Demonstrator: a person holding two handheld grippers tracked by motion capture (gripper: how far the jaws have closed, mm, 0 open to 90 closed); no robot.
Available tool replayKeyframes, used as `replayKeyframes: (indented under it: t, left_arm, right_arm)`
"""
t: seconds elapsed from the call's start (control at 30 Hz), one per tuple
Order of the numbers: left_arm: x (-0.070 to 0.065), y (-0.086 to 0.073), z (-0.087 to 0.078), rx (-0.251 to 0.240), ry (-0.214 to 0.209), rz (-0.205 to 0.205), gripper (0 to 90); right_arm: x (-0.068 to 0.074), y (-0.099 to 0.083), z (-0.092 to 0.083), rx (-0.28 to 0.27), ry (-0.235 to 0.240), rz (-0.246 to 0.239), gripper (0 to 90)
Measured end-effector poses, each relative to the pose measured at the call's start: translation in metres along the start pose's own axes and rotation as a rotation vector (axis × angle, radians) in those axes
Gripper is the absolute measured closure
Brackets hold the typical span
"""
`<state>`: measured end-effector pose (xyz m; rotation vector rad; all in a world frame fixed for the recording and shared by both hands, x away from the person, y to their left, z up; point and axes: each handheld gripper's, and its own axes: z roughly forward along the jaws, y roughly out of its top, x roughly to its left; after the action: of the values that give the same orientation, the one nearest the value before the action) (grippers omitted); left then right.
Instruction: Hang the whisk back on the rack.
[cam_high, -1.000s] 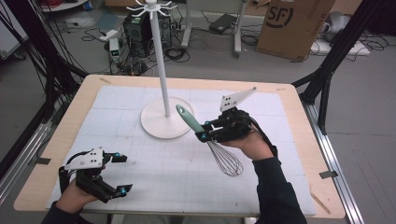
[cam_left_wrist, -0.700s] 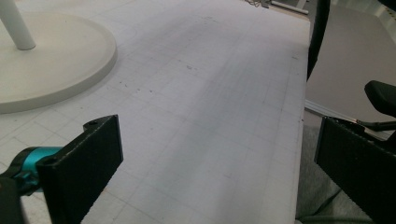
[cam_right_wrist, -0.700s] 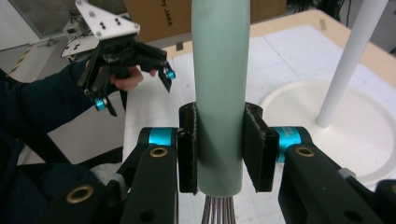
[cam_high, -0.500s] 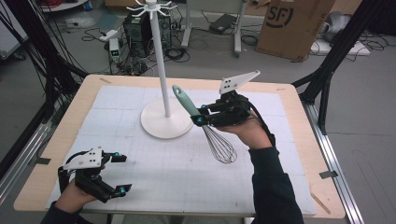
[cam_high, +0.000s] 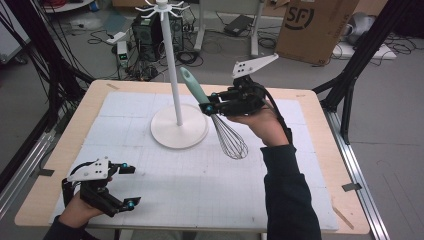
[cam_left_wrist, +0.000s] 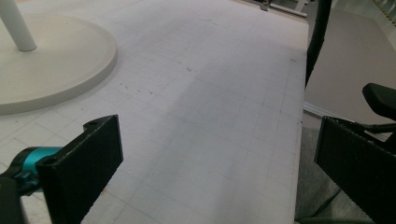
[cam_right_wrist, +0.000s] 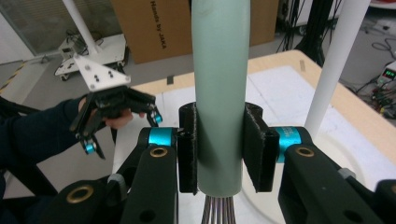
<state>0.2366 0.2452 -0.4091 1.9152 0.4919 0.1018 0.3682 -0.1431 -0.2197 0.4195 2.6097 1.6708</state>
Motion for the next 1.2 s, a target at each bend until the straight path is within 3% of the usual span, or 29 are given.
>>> replayKeyframes:
  t: [0.43,1.2]
  left_arm:
    - [0.001,0.000,-0.001,-0.005,-0.003,0.003,1.7]
    - [0.001,0.000,-0.001,-0.007,-0.015,-0.001,1.7]
  right_arm:
    - [-0.007,0.031,0.007,-0.014,-0.003,-0.029,69.0]
    - [-0.023,0.071,0.020,-0.044,-0.067,-0.011,69.0]
